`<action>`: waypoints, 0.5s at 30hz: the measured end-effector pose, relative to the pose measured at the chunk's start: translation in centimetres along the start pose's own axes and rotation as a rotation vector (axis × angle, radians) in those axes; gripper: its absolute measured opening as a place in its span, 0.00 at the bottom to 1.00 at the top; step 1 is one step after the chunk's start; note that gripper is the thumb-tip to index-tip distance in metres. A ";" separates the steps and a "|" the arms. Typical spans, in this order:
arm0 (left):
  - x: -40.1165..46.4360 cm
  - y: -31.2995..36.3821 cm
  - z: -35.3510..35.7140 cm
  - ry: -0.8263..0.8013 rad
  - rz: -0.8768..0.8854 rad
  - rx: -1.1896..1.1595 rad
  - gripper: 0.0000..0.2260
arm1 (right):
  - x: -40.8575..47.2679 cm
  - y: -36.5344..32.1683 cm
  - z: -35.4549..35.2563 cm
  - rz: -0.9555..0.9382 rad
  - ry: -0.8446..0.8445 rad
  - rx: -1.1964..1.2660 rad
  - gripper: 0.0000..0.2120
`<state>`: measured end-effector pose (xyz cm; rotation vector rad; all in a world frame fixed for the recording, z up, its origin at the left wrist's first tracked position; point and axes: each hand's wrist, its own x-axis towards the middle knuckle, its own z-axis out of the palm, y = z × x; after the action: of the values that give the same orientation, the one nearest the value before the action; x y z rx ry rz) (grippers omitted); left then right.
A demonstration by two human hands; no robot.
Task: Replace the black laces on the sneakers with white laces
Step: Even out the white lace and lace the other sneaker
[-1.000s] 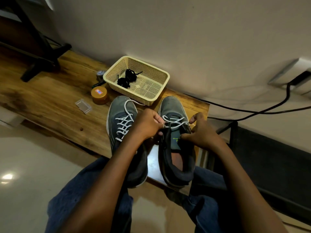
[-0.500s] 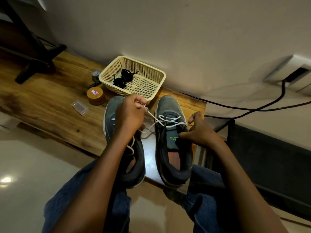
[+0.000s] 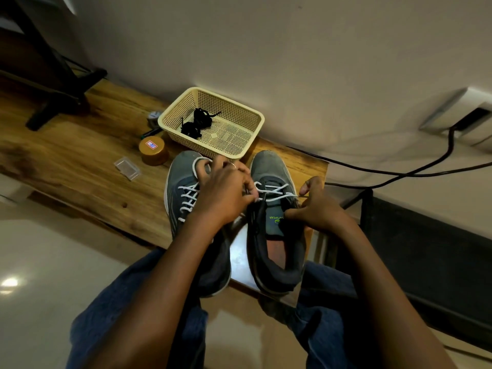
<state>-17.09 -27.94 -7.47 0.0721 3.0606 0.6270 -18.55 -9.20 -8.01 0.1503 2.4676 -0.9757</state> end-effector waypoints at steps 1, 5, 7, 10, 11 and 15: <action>0.1 -0.2 -0.1 -0.008 -0.010 0.032 0.05 | -0.1 0.0 -0.1 0.006 -0.001 0.011 0.26; 0.1 -1.7 -0.6 -0.002 -0.085 0.169 0.05 | -0.1 0.0 -0.3 0.006 -0.008 0.045 0.27; 0.0 -1.6 -0.6 -0.057 -0.059 0.117 0.07 | -0.2 0.0 -0.3 0.005 -0.015 0.045 0.27; -0.1 -0.6 -0.1 -0.114 0.015 0.043 0.09 | -0.2 -0.2 -0.4 0.005 -0.016 0.040 0.28; -0.1 -0.4 0.0 -0.102 0.027 0.039 0.08 | -0.2 -0.2 -0.4 0.005 -0.016 0.044 0.28; 0.1 -1.1 -0.2 -0.036 -0.020 0.125 0.06 | -0.2 -0.1 -0.4 0.012 -0.023 0.060 0.28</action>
<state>-17.23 -29.01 -7.71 0.0530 3.0584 0.4282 -18.55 -9.02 -7.56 0.1729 2.4150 -1.0412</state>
